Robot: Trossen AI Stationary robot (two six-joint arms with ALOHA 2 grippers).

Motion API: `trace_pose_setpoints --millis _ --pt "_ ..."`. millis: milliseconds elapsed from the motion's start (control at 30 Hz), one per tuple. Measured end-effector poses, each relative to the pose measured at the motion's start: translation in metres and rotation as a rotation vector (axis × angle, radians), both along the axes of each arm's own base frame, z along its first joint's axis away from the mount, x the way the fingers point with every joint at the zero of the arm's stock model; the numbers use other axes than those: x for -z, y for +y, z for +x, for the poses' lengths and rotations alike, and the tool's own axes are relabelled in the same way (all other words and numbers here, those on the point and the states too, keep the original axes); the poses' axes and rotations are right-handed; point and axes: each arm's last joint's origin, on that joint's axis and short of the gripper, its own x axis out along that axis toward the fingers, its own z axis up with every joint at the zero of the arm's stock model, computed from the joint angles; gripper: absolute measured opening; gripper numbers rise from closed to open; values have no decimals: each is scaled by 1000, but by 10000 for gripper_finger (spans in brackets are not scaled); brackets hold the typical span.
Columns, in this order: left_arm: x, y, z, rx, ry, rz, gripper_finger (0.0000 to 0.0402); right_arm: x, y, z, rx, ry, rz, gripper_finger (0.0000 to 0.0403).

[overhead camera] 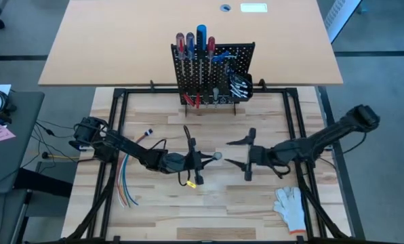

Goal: Hang tools onto peg board
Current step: Hang the gray screwdriver on the pegboard

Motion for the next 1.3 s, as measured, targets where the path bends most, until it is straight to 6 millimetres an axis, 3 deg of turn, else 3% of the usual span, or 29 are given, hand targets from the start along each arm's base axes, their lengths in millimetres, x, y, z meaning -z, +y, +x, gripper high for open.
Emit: trace_pose_setpoints --millis 133,333,467,567,833,933,1033,1300 --pt "0 2 0 -5 0 -8 4 2 5 -3 -8 26 11 273" --pt "1 5 1 -17 1 -24 4 18 5 18 31 14 -24 273" --pt "2 5 1 -16 17 -21 4 10 5 30 56 -12 -17 267" --pt "2 5 1 -16 14 -21 5 8 8 36 52 36 -24 238" --pt "3 5 1 -17 16 -24 6 7 9 39 48 130 1 118" --pt "2 5 1 -18 13 -23 10 6 11 38 44 128 -1 116" --pt "5 8 0 -42 36 -42 38 6 12 35 101 132 -20 116" --pt "35 26 -11 -187 324 -69 178 2 3 31 416 142 -163 116"
